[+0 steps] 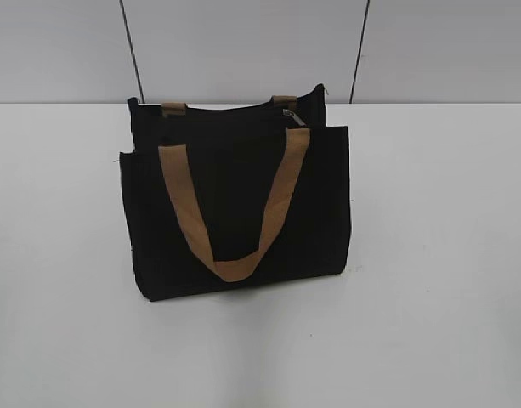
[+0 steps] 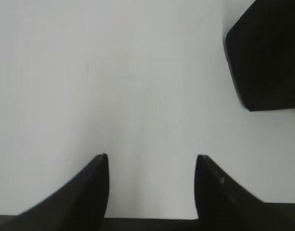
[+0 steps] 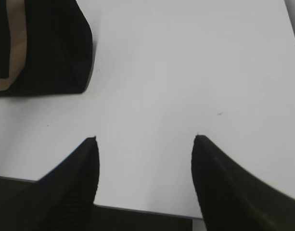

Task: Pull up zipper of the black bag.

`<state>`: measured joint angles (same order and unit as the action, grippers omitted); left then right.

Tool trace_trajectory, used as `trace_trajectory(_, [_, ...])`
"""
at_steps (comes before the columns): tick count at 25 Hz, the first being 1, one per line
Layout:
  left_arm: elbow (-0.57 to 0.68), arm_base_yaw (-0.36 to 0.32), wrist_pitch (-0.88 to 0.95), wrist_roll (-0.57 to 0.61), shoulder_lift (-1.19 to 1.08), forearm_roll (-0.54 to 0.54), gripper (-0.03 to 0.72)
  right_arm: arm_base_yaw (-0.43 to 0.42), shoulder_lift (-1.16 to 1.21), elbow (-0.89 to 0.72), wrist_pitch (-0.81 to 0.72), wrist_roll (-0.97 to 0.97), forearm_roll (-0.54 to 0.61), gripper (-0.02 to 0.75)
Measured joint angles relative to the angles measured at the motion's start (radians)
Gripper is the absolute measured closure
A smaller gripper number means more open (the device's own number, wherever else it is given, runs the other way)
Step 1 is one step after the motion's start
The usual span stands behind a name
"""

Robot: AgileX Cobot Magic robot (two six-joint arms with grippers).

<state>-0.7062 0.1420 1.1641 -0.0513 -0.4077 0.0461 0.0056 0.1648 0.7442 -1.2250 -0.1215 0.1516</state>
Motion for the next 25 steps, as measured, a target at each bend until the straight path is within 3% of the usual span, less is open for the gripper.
trace_trajectory(5, [0.114, 0.0, -0.053, 0.015, 0.214, -0.002, 0.298, 0.0, -0.142, -0.002, -0.002, -0.037, 0.003, 0.266])
trace_trajectory(11, [0.139, 0.0, -0.047, 0.017, 0.404, -0.038, 0.307, 0.0, -0.172, -0.016, -0.003, -0.074, 0.001, 0.266])
trace_trajectory(19, [0.169, -0.004, -0.081, 0.051, 0.417, -0.086, 0.307, 0.0, -0.172, -0.193, 0.004, -0.076, -0.002, 0.266])
trace_trajectory(25, [0.181, -0.004, -0.1, 0.046, 0.417, -0.09, 0.307, 0.0, -0.172, -0.259, 0.109, -0.041, -0.004, 0.266])
